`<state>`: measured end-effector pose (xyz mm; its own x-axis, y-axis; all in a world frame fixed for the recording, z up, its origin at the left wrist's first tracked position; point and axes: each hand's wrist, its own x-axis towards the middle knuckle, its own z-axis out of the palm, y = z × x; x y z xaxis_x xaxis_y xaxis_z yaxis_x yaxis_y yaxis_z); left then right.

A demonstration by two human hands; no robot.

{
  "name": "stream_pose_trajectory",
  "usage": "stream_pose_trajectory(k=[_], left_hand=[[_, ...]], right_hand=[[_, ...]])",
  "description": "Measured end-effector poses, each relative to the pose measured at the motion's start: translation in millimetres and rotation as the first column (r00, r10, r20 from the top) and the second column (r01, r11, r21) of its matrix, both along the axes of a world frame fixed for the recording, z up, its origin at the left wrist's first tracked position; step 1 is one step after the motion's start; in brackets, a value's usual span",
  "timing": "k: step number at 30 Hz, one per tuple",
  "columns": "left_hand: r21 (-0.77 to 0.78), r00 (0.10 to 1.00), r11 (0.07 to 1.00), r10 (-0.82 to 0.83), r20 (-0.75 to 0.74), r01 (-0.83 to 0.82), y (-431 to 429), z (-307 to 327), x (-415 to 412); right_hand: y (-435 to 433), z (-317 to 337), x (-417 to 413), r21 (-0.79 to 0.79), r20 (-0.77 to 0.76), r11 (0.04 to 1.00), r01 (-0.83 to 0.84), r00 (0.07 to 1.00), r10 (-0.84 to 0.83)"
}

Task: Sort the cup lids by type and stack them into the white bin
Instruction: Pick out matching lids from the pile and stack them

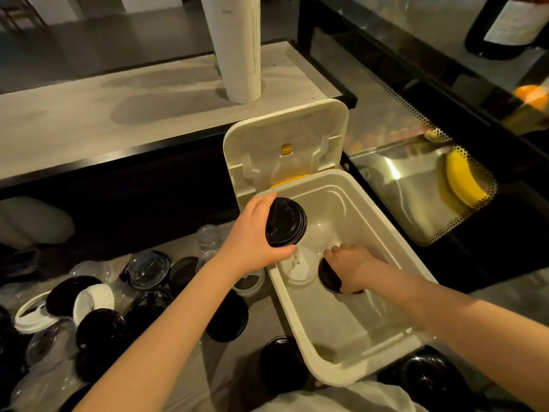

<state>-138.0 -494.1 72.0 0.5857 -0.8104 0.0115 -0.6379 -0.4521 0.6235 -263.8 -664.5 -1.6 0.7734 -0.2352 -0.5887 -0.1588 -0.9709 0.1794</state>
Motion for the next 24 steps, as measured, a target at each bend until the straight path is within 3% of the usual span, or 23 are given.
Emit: stream_pose_trajectory(k=[7,10,12,15,17,19,20,22,24], left_hand=[[0.035,0.999,0.999,0.003,0.045,-0.005,5.7,-0.3,0.8],[0.064,0.998,0.998,-0.012,0.063,0.008,6.0,0.6,-2.1],[0.067,0.998,0.998,-0.018,0.066,0.014,5.6,0.8,-5.2],[0.048,0.998,0.999,-0.012,0.069,0.009,4.7,0.2,-9.4],[0.025,0.995,0.999,-0.027,0.093,0.025,3.4,0.3,-15.1],[0.011,0.994,0.999,-0.047,0.101,0.046,1.5,0.8,-22.3],[0.008,0.994,0.999,-0.053,0.098,0.052,0.5,1.2,-26.0],[-0.001,0.995,0.998,-0.055,0.086,0.055,-0.3,2.5,-33.1],[-0.030,0.999,0.999,-0.035,0.031,0.036,1.1,2.7,-36.8]], right_hand=[[-4.2,-15.1,-4.2,-0.006,0.032,0.999,-0.042,0.999,0.042],[-4.7,-3.3,1.3,0.106,0.077,0.991,0.079,0.993,-0.087],[-6.3,14.6,5.3,0.240,0.230,0.954,0.179,0.944,-0.235],[-4.3,51.1,9.2,0.644,0.412,0.719,0.262,0.672,-0.615],[0.9,74.1,10.8,0.903,0.268,0.399,0.159,0.516,-0.814],[9.5,90.0,10.5,0.994,0.001,0.059,0.097,0.513,-0.858],[13.0,94.1,9.8,0.996,-0.046,0.005,0.091,0.544,-0.838],[16.1,95.2,7.8,0.996,-0.007,0.044,0.073,0.587,-0.810],[14.7,92.9,4.5,0.997,0.029,0.063,0.040,0.569,-0.822]])
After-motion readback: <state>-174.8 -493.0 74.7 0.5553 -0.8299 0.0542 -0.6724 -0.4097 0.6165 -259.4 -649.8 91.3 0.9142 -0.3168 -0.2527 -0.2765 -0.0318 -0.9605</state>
